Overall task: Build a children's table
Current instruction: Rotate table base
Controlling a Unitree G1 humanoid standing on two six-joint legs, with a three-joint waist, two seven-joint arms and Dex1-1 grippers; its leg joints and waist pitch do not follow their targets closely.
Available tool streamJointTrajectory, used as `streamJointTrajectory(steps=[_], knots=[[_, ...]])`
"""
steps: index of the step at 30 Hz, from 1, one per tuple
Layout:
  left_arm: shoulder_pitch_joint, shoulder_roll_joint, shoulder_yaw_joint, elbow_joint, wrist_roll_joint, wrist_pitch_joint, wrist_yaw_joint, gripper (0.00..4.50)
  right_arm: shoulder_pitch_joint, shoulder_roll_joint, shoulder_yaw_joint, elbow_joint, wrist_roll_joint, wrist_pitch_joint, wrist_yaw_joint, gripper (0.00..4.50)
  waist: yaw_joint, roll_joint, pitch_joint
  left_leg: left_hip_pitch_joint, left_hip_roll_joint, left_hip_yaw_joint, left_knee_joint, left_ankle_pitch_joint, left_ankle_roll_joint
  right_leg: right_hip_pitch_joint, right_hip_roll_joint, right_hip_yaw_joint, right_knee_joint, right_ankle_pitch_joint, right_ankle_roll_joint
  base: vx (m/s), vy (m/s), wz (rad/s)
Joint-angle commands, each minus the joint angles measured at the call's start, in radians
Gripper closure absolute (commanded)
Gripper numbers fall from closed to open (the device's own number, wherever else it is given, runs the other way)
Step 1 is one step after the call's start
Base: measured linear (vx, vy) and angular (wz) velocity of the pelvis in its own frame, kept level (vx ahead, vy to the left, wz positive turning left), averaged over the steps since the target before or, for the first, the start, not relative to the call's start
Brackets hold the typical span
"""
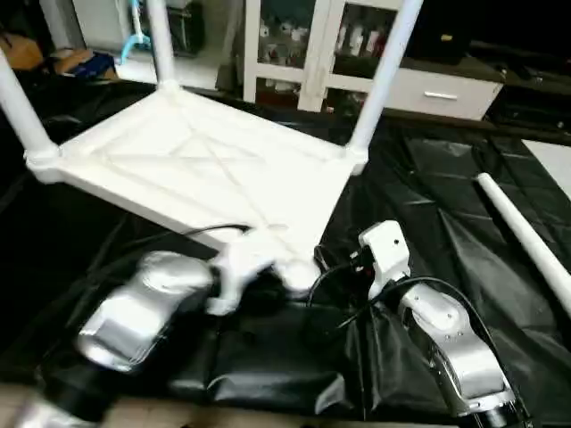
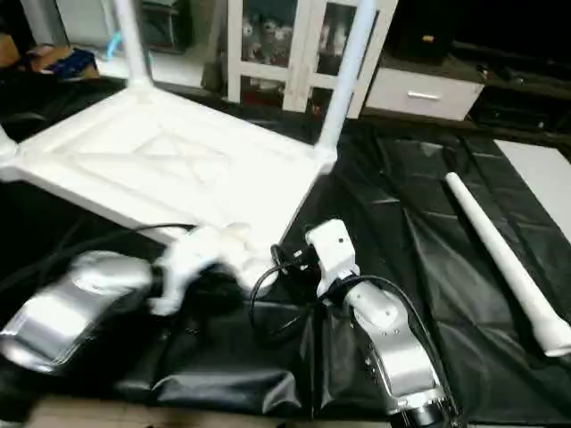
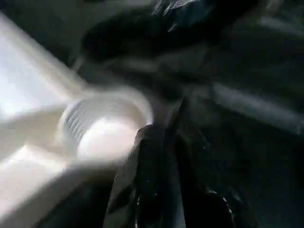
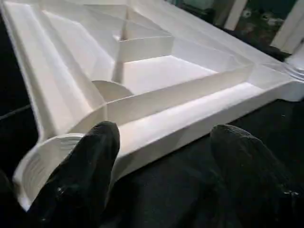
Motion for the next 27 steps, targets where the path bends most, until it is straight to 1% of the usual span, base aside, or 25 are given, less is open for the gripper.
streamJointTrajectory(steps=[1,3,5,6,7,8,9,10,11,12,13,14,15,16,17,18,19,20,21,22,23,24,25,26,27], knots=[[-0.018,-0.016,-0.021,-0.001,0.008,-0.011,0.007,3.83,0.007,-0.007,-0.036,-0.034,-0.001,0.013,-0.021,1.11,0.000,0.023,-0.063,-0.001,0.006,0.006,-0.074,-0.209,-0.012,0.061,-0.028,0.031,-0.066,-0.220,-0.140,0.000,0.000,0.00],[-0.017,0.009,-0.014,-0.031,-0.006,0.010,-0.012,3.83,-0.009,-0.016,-0.074,-0.030,-0.007,0.025,-0.056,1.11,-0.003,0.025,-0.063,-0.002,0.005,0.005,-0.073,-0.218,-0.013,0.060,-0.026,0.030,-0.067,-0.238,-0.132,0.000,0.000,0.00],[-0.009,0.074,0.074,-0.087,-0.070,0.049,-0.040,3.83,-0.086,-0.040,-0.171,0.008,0.011,0.103,-0.123,1.11,-0.009,0.030,-0.063,0.002,0.001,0.004,-0.073,-0.218,-0.019,0.060,-0.020,0.029,-0.059,-0.230,-0.139,0.000,0.000,0.00],[-0.009,0.087,0.099,-0.096,-0.087,0.056,-0.045,3.83,-0.109,-0.049,-0.190,0.017,0.019,0.117,-0.129,1.11,-0.011,0.035,-0.062,0.001,0.000,0.003,-0.073,-0.221,-0.021,0.060,-0.019,0.028,-0.059,-0.232,-0.141,0.000,0.000,0.00],[-0.006,0.101,0.135,-0.113,-0.113,0.069,-0.051,3.83,-0.138,-0.072,-0.204,0.030,0.018,0.135,-0.127,1.11,-0.014,0.032,-0.060,0.006,-0.001,0.007,-0.070,-0.236,-0.020,0.055,-0.017,0.027,-0.066,-0.254,-0.136,0.000,0.000,0.00],[-0.004,0.109,0.175,-0.128,-0.141,0.083,-0.054,3.83,-0.171,-0.102,-0.211,0.052,0.007,0.164,-0.124,1.11,-0.013,0.034,-0.059,0.009,-0.002,0.008,-0.068,-0.239,-0.020,0.053,-0.016,0.027,-0.065,-0.261,-0.136,0.000,0.000,0.00],[-0.006,0.111,0.212,-0.136,-0.161,0.100,-0.047,3.83,-0.204,-0.134,-0.216,0.081,-0.007,0.196,-0.123,1.11,-0.015,0.048,-0.058,0.008,-0.003,0.007,-0.068,-0.242,-0.025,0.055,-0.014,0.025,-0.061,-0.252,-0.148,0.000,0.000,0.00],[-0.006,0.110,0.220,-0.136,-0.163,0.102,-0.044,3.83,-0.212,-0.141,-0.216,0.090,-0.009,0.202,-0.120,1.11,-0.015,0.048,-0.058,0.008,-0.003,0.007,-0.068,-0.242,-0.025,0.055,-0.014,0.025,-0.061,-0.252,-0.148,0.000,0.000,0.00],[-0.016,0.089,0.284,-0.133,-0.170,0.126,-0.001,3.83,-0.282,-0.217,-0.216,0.173,-0.007,0.266,-0.061,1.11,-0.016,0.048,-0.059,0.008,-0.004,0.009,-0.065,-0.243,-0.021,0.056,-0.012,0.025,-0.065,-0.246,-0.151,0.000,0.000,0.00],[-0.023,0.073,0.306,-0.122,-0.164,0.137,0.024,3.83,-0.309,-0.248,-0.216,0.213,0.015,0.299,-0.013,1.11,-0.018,0.055,-0.060,0.012,-0.005,0.008,-0.062,-0.269,-0.014,0.056,-0.010,0.021,-0.064,-0.255,-0.170,0.000,0.000,0.00],[-0.026,0.067,0.313,-0.118,-0.161,0.140,0.032,3.81,-0.318,-0.258,-0.216,0.226,0.025,0.311,0.004,0.85,-0.010,0.052,-0.062,0.015,-0.007,0.014,-0.055,-0.254,0.004,0.054,-0.011,0.024,-0.066,-0.237,-0.180,0.000,0.000,0.00],[-0.039,0.030,0.337,-0.092,-0.150,0.151,0.084,3.81,-0.357,-0.297,-0.218,0.303,0.019,0.308,0.023,0.85,-0.007,0.060,-0.061,0.010,-0.005,0.016,-0.055,-0.238,0.015,0.054,-0.016,0.025,-0.069,-0.235,-0.193,0.000,0.000,0.00],[-0.044,0.017,0.341,-0.083,-0.145,0.161,0.102,3.81,-0.375,-0.317,-0.216,0.343,0.012,0.305,0.031,0.85,-0.008,0.058,-0.061,0.001,-0.008,0.013,-0.054,-0.223,0.015,0.062,-0.015,0.022,-0.067,-0.241,-0.191,0.000,0.000,0.00],[-0.060,-0.015,0.347,-0.060,-0.134,0.188,0.154,3.81,-0.434,-0.382,-0.207,0.474,-0.019,0.290,0.056,0.79,-0.002,0.059,-0.068,0.003,-0.007,0.013,-0.051,-0.199,0.016,0.063,-0.017,0.021,-0.067,-0.232,-0.197,0.000,0.000,0.00],[-0.061,-0.016,0.343,-0.059,-0.135,0.190,0.155,3.81,-0.446,-0.395,-0.203,0.501,-0.026,0.288,0.062,0.64,-0.002,0.060,-0.071,0.006,-0.006,0.014,-0.049,-0.193,0.020,0.062,-0.016,0.019,-0.063,-0.213,-0.210,0.000,0.000,0.00],[-0.063,-0.008,0.319,-0.066,-0.148,0.199,0.147,3.81,-0.495,-0.445,-0.192,0.612,-0.060,0.288,0.090,0.51,0.002,0.060,-0.072,0.004,-0.008,0.014,-0.047,-0.186,0.029,0.063,-0.016,0.018,-0.061,-0.197,-0.225,0.000,0.000,0.00],[-0.058,0.001,0.302,-0.083,-0.161,0.197,0.126,3.81,-0.515,-0.470,-0.187,0.665,-0.075,0.289,0.113,0.43,0.005,0.059,-0.072,-0.004,-0.009,0.014,-0.046,-0.170,0.041,0.066,-0.017,0.017,-0.061,-0.184,-0.233,0.000,0.000,0.00],[-0.053,0.002,0.293,-0.099,-0.175,0.196,0.114,3.81,-0.531,-0.490,-0.186,0.715,-0.092,0.270,0.111,0.43,0.007,0.059,-0.073,-0.004,-0.009,0.014,-0.044,-0.168,0.045,0.066,-0.018,0.017,-0.059,-0.180,-0.238,0.000,0.000,0.00],[-0.053,-0.014,0.301,-0.106,-0.185,0.201,0.126,3.81,-0.545,-0.501,-0.194,0.751,-0.096,0.251,0.107,0.33,0.005,0.060,-0.073,-0.010,-0.010,0.013,-0.043,-0.154,0.052,0.070,-0.020,0.016,-0.057,-0.172,-0.242,0.000,0.000,0.00],[-0.054,-0.042,0.320,-0.109,-0.197,0.210,0.154,3.81,-0.561,-0.512,-0.210,0.791,-0.094,0.224,0.099,0.08,0.006,0.058,-0.074,-0.010,-0.009,0.015,-0.041,-0.147,0.056,0.070,-0.021,0.016,-0.057,-0.164,-0.248,0.000,0.000,0.00],[-0.058,-0.069,0.340,-0.098,-0.194,0.203,0.191,3.81,-0.569,-0.509,-0.229,0.800,-0.081,0.208,0.088,0.08,0.006,0.057,-0.073,-0.010,-0.008,0.016,-0.041,-0.147,0.061,0.070,-0.020,0.015,-0.059,-0.164,-0.250,0.000,0.000,0.00],[-0.065,-0.120,0.375,-0.062,-0.167,0.165,0.276,3.81,-0.571,-0.487,-0.273,0.779,-0.042,0.189,0.067,0.02,0.002,0.051,-0.072,-0.015,-0.007,0.018,-0.040,-0.149,0.071,0.072,-0.020,0.015,-0.060,-0.165,-0.251,0.000,0.000,0.00],[-0.068,-0.149,0.394,-0.039,-0.139,0.128,0.332,3.81,-0.569,-0.468,-0.301,0.752,-0.013,0.180,0.059,0.02,-0.001,0.048,-0.072,-0.020,-0.009,0.017,-0.038,-0.153,0.078,0.075,-0.019,0.012,-0.065,-0.186,-0.233,0.000,0.000,0.00],[-0.066,-0.177,0.413,-0.021,-0.116,0.093,0.379,3.81,-0.561,-0.443,-0.329,0.712,0.018,0.172,0.049,0.02,-0.001,0.047,-0.074,-0.018,-0.009,0.015,-0.037,-0.156,0.081,0.075,-0.021,0.010,-0.065,-0.207,-0.224,0.000,0.000,0.00],[-0.051,-0.201,0.432,-0.019,-0.111,0.074,0.405,3.81,-0.548,-0.421,-0.347,0.682,0.040,0.160,0.037,0.02,-0.008,0.048,-0.076,-0.025,-0.011,0.013,-0.037,-0.152,0.084,0.078,-0.022,0.008,-0.065,-0.231,-0.203,0.000,0.000,0.00]])
